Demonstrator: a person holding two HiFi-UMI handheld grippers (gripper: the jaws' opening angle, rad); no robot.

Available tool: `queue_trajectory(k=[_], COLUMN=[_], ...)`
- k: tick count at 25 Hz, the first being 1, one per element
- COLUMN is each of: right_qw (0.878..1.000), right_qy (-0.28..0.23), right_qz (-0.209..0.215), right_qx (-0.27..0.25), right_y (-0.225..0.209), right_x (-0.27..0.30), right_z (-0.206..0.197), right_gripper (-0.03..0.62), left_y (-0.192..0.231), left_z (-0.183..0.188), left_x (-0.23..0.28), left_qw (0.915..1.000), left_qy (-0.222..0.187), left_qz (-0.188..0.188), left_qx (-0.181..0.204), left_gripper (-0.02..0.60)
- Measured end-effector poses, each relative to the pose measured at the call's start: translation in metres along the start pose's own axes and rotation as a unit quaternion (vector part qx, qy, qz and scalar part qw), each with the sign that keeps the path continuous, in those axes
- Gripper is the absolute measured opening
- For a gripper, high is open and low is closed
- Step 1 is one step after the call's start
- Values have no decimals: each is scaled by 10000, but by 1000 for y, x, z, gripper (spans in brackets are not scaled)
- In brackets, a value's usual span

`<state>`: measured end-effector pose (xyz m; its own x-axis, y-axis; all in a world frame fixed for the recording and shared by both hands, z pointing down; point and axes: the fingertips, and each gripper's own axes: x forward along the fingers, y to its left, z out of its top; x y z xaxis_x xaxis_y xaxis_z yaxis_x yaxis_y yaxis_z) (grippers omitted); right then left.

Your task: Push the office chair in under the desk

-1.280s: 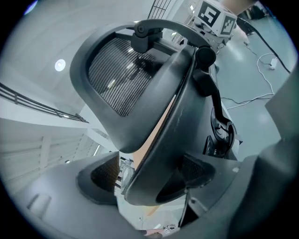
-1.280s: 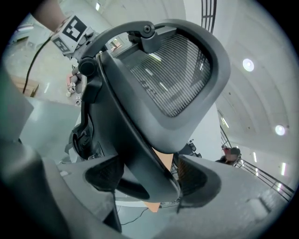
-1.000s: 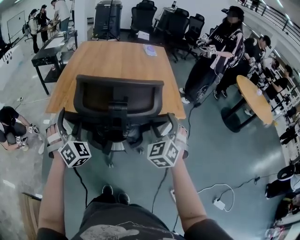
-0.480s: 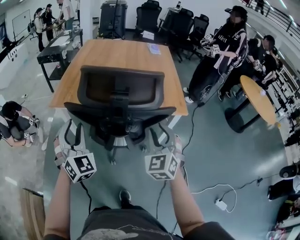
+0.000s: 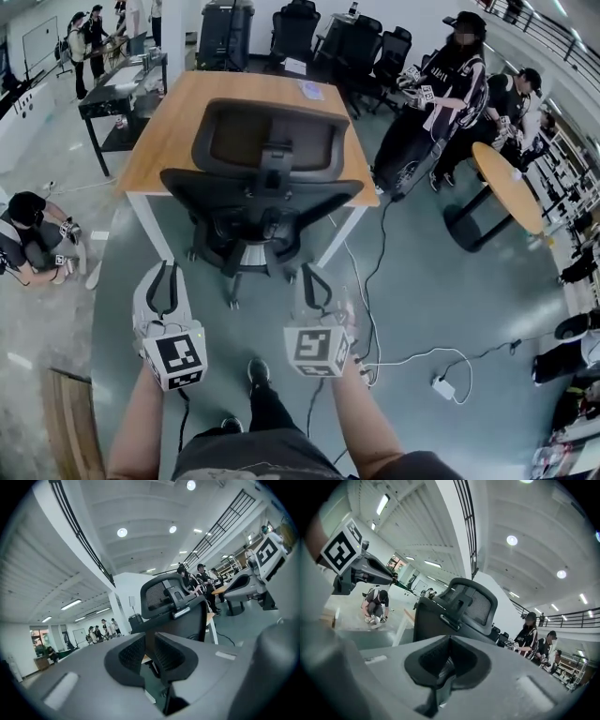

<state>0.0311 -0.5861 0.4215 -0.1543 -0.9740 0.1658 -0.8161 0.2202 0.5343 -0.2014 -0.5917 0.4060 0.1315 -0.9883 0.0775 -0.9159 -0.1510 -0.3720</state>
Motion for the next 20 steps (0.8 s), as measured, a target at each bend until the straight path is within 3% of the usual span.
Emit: queue_trajectory(k=[7, 16, 20], right_qw=[9998, 9978, 9962], right_qy=[38, 116, 135], right_qz=[-123, -203, -226], right_qx=[134, 627, 827], right_y=[36, 44, 39], right_x=[-82, -148, -164], right_z=[10, 13, 7], right_gripper=[-8, -9, -9], left_y=[1, -27, -46], left_z=[4, -6, -1], left_x=[-76, -129, -152], left_qw=[9980, 9924, 9901], left_qy=[-360, -215, -237], left_qz=[-252, -1055, -1209], left_qx=[-452, -593, -677], left_gripper=[18, 18, 18])
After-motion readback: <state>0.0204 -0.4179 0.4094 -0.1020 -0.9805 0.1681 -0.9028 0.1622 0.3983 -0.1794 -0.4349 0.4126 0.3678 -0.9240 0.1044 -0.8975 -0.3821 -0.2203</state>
